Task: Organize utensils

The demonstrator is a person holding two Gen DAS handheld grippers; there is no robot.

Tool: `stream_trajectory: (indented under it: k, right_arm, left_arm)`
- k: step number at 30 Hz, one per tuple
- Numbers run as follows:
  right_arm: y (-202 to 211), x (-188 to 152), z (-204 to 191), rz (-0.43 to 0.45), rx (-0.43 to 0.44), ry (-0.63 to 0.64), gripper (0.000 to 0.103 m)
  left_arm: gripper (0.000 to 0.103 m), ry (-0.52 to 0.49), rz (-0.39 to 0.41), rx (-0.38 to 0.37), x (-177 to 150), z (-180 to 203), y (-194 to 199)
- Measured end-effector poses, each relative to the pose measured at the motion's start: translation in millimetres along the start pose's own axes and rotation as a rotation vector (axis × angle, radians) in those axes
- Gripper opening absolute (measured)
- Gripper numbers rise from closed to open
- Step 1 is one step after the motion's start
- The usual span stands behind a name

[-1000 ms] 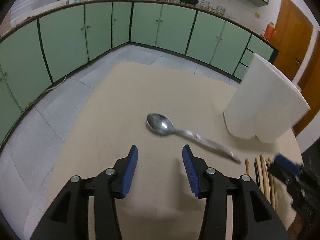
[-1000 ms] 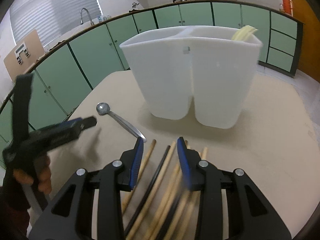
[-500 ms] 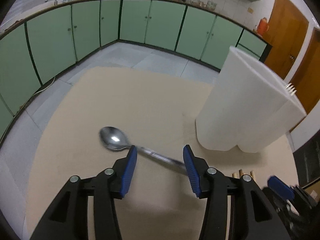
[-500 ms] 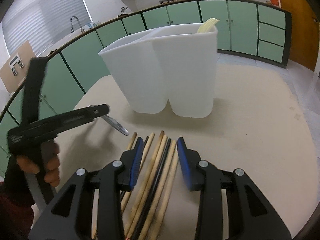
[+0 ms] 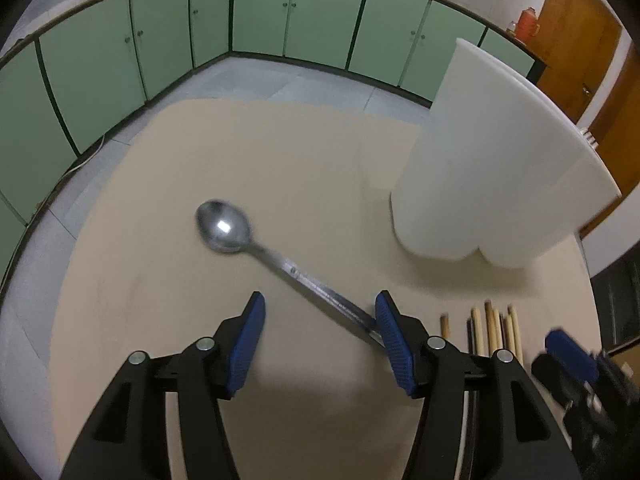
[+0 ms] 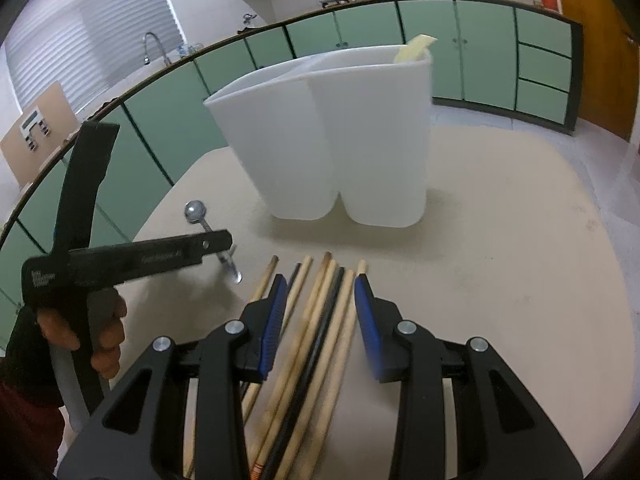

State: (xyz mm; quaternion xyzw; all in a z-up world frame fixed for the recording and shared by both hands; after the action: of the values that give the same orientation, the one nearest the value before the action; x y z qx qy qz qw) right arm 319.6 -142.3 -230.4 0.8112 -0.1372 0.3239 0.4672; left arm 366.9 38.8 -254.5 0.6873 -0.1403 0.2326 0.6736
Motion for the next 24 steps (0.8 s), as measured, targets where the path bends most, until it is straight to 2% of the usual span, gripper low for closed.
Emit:
stream_trajectory:
  k: [7,13,17,18,22,24]
  right_arm:
    - [-7,0,-16,-0.016,0.031,0.032,0.034]
    - [-14,-3,-39,-0.040,0.064,0.071,0.034]
    - [-25,-6,-59,-0.063,0.087,0.108,0.034]
    - [-26,-7,-63,-0.066,0.090,0.116,0.031]
    - [-38,-5,-82,-0.080,0.102,0.148,0.029]
    - [-43,-3,-84,-0.089,0.106,0.145,0.028]
  left_arm:
    - [0.056,-0.004,-0.005,-0.028,-14,-29,8]
    - [0.057,0.039,0.025,-0.071,-30,-55,24]
    - [0.058,0.044,0.038,-0.016,-42,-73,24]
    - [0.058,0.044,0.035,-0.001,-44,-77,22]
    - [0.058,0.019,0.054,0.040,-50,-80,25]
    - [0.058,0.025,0.056,0.039,-50,-82,26]
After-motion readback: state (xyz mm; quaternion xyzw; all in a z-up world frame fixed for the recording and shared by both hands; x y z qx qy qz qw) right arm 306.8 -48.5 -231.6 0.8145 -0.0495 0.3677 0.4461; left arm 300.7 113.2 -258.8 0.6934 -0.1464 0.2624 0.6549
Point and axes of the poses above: each gripper's, at about its wrist camera, not at the fingertips, and y roughly against the way its jaws point, z to its right, x to its top, the point moved 4 cm from there along -y, roughly the way its jaws point, and after that the axes turned 9 degrees about x, right-handed, at the moved point
